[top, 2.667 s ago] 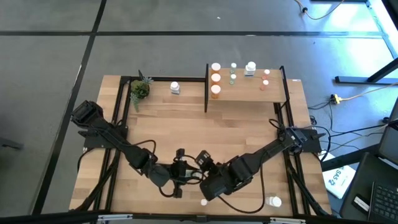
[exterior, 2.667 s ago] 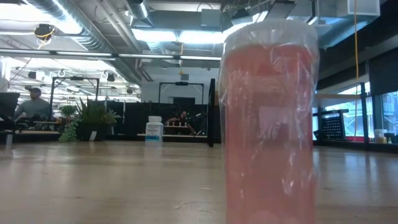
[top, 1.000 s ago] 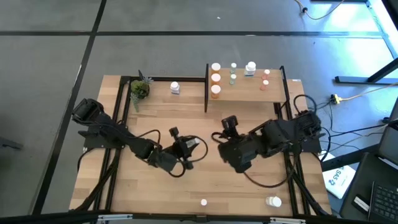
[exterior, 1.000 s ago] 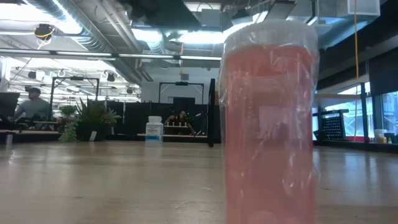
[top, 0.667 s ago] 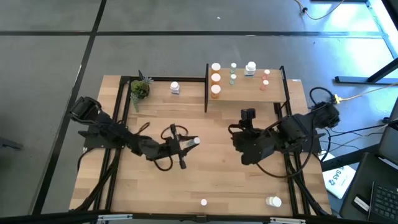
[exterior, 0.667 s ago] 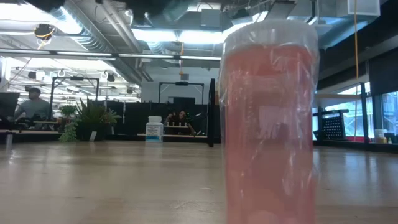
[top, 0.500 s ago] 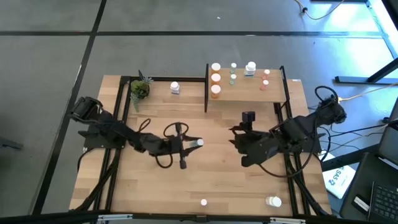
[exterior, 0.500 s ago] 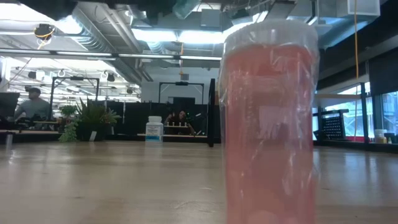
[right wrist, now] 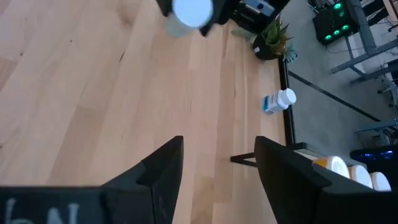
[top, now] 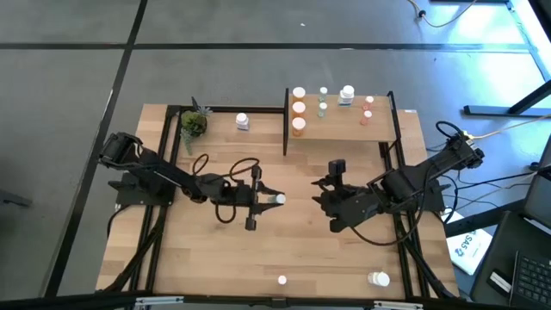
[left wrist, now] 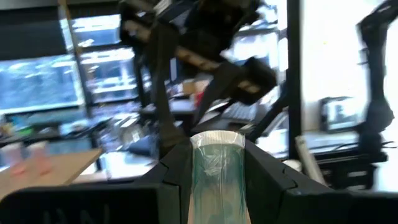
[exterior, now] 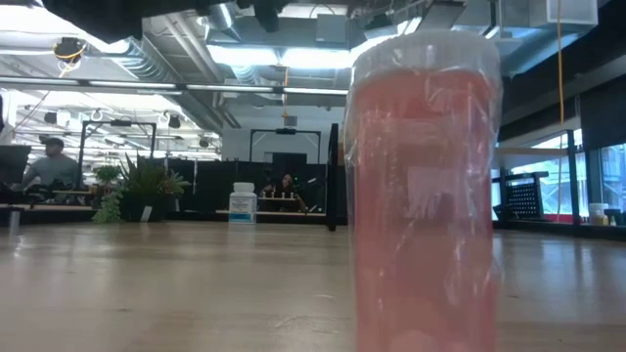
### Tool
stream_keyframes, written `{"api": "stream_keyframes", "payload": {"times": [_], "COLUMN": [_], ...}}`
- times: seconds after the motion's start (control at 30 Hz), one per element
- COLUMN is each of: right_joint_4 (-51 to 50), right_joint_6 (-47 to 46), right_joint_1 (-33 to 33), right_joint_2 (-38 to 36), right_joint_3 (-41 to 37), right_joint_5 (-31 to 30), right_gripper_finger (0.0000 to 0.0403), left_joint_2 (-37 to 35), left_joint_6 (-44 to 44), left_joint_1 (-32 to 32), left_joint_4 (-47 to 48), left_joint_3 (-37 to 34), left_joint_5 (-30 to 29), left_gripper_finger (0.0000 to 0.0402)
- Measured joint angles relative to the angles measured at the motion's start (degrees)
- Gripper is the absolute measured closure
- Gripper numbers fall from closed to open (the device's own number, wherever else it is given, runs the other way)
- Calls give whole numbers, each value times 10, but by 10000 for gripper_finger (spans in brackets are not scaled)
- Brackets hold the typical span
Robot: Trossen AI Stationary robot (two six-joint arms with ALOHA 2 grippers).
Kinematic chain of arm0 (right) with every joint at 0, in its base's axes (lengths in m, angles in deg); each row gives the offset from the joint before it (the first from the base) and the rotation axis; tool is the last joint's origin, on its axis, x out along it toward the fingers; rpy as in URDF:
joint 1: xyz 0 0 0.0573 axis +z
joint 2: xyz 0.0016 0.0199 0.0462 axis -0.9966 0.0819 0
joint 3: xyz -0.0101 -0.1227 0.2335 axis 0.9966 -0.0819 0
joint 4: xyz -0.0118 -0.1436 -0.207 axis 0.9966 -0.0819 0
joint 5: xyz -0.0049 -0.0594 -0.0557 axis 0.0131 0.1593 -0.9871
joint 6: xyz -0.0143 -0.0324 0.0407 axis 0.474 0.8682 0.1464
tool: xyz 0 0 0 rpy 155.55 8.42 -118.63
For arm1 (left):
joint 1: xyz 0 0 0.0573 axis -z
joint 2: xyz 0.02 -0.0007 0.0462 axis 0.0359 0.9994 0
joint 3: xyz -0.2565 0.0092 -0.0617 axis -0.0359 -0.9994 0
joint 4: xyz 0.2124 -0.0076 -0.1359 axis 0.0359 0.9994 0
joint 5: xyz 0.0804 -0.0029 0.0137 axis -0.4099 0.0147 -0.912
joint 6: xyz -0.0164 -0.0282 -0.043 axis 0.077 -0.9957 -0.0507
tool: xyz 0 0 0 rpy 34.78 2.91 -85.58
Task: Pick and place medicine bottles onto shelf by color
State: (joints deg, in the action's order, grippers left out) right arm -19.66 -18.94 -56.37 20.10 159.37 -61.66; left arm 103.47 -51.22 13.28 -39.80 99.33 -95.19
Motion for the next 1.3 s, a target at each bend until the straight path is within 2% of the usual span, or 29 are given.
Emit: {"api": "stream_keyframes", "payload": {"times": [0.1, 0.23, 0.4, 0.6, 1.03, 1.3], "right_joint_4": [7, 12, 14, 15, 15, 15], "right_joint_6": [3, 4, 3, 1, 0, 1], "right_joint_1": [0, 0, 0, 0, 0, 0], "right_joint_2": [0, 0, 0, 0, 0, 0], "right_joint_3": [0, 0, 0, 0, 0, 1], "right_joint_5": [0, 0, 0, 1, 1, 1], "right_gripper_finger": [202, 202, 202, 202, 202, 202], "left_joint_2": [0, 6, 79, 162, 246, 256], "left_joint_6": [0, 0, 21, 20, -23, -38], "left_joint_1": [-5, -4, -7, -17, -38, -45], "left_joint_4": [-8, -17, -138, -204, -250, -257], "left_joint_3": [0, 0, 9, 33, 37, 37], "left_joint_5": [34, 37, 49, 77, 75, 75], "left_gripper_finger": [305, 305, 305, 305, 305, 305]}}
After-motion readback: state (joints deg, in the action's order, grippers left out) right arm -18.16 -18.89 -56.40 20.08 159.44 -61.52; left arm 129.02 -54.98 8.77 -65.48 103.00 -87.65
